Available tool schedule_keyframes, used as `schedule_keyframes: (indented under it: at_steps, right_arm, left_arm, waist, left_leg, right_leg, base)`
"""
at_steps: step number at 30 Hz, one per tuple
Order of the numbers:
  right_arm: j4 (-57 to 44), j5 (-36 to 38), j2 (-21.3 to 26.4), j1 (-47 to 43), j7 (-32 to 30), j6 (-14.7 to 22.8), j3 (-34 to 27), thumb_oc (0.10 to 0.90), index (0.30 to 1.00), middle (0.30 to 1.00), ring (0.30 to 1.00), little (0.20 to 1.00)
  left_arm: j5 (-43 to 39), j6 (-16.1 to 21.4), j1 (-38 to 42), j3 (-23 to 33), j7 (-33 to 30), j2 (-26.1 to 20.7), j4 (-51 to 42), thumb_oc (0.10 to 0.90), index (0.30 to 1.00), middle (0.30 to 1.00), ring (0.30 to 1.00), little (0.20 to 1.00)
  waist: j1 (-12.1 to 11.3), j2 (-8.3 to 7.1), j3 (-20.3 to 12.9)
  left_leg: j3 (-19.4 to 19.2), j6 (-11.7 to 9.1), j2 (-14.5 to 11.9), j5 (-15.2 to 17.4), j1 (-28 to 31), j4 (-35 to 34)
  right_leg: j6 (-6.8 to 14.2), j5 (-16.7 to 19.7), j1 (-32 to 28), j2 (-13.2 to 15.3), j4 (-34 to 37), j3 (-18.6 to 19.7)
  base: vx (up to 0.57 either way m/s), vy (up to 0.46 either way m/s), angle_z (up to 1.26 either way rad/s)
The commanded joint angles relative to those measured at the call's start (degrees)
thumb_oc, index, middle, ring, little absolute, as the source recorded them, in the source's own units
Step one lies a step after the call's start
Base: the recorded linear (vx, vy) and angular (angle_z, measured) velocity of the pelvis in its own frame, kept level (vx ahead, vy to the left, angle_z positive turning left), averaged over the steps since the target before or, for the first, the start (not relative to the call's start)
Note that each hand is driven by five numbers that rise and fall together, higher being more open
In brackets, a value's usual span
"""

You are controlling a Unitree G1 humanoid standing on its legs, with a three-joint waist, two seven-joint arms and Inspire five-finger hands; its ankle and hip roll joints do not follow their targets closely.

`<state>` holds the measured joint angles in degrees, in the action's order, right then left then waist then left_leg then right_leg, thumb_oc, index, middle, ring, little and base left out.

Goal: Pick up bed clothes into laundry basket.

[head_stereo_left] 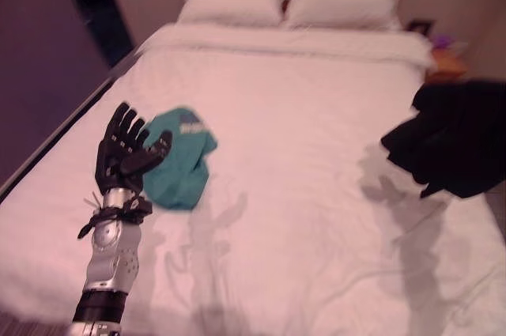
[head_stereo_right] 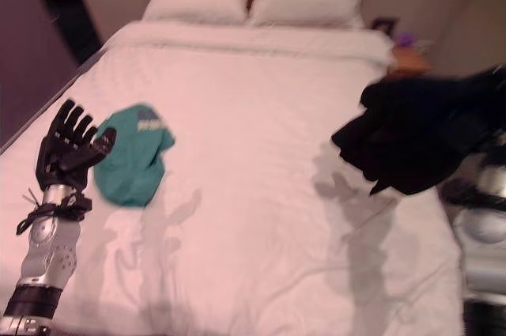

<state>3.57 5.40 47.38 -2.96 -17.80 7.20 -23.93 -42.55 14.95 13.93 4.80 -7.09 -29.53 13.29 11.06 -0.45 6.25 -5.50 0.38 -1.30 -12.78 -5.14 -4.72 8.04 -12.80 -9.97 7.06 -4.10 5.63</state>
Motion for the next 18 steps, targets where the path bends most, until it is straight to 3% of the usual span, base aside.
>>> schedule_keyframes:
  at_steps: [1,5,6,11,14,16,18]
  right_arm:
    - [-3.1,0.9,9.7,-11.5,-1.5,6.0,-5.4,0.4,0.3,0.3,0.3,0.3]
    - [-3.8,0.0,8.5,-11.1,-1.4,5.9,-6.2,0.4,0.3,0.3,0.3,0.3]
    - [-4.2,-0.5,8.9,-11.0,-1.4,5.9,-5.9,0.4,0.3,0.3,0.3,0.3]
    - [-3.6,-0.6,9.7,-11.9,-0.9,5.7,-3.6,0.4,0.3,0.3,0.3,0.3]
    - [-3.5,-1.0,9.7,-12.1,-0.8,5.7,-2.7,0.4,0.3,0.3,0.3,0.3]
    - [-3.3,-0.7,10.4,-11.5,-0.6,5.3,-2.1,0.4,0.3,0.3,0.3,0.3]
    - [-3.5,-0.4,10.2,-11.1,-0.6,5.5,-2.4,0.4,0.3,0.3,0.3,0.3]
  left_arm:
    - [3.7,8.0,9.4,6.5,0.5,-4.5,-7.3,0.8,0.9,0.9,0.9,0.9]
    - [6.6,7.7,12.7,6.5,-0.8,-11.0,-4.0,0.8,0.9,0.9,0.9,0.9]
    - [9.8,6.5,15.1,4.8,-1.6,-16.3,-1.7,0.8,0.9,0.9,0.9,0.9]
    - [16.1,2.5,24.2,-4.3,-0.7,-29.3,6.2,0.8,0.9,0.9,0.9,0.9]
    - [17.4,1.6,29.8,-9.3,-0.7,-32.1,10.5,0.8,0.9,0.9,0.9,0.9]
    - [22.1,-1.5,38.5,-18.1,0.8,-35.1,16.3,0.8,0.9,0.9,0.9,0.9]
    - [24.2,-2.4,41.5,-21.4,1.1,-35.6,18.5,0.8,0.9,0.9,0.9,0.9]
  waist:
    - [-2.3,0.1,0.4]
    - [-0.7,1.69,-0.7]
    - [0.3,2.65,-0.9]
    - [1.3,4.69,-0.4]
    - [1.4,5.03,-0.1]
    - [2.4,6.26,0.1]
    - [2.7,6.53,0.2]
  left_leg:
    - [-1.6,-9.9,-9.4,6.7,11.0,2.2]
    - [-4.9,-8.6,-7.6,9.2,13.9,-0.3]
    - [-6.2,-7.8,-6.4,10.9,14.5,-0.3]
    - [-8.3,-6.5,-4.5,12.1,14.6,-0.3]
    - [-8.7,-6.2,-3.8,12.4,14.6,-0.3]
    - [-9.0,-5.9,-3.2,12.5,14.3,-0.3]
    - [-9.0,-5.9,-3.0,12.6,14.3,-0.3]
  right_leg:
    - [-3.2,10.4,3.7,-4.4,5.6,-1.0]
    - [-1.8,11.5,3.4,-3.3,6.7,1.6]
    - [-0.9,11.8,3.8,-2.6,6.9,2.6]
    - [1.1,12.3,5.6,-1.4,5.5,4.8]
    - [1.8,12.7,6.4,-1.0,5.0,5.0]
    - [2.7,13.3,6.9,-0.5,4.8,5.3]
    - [3.0,13.4,7.0,-0.2,4.8,5.1]
  base:
    - [0.13,0.132,-0.27]
    - [0.14,0.22,-0.27]
    - [0.09,0.291,-0.28]
    - [0.05,0.192,-0.11]
    - [0.02,0.119,-0.01]
    - [0.02,0.085,0.11]
    - [0.03,0.046,0.15]
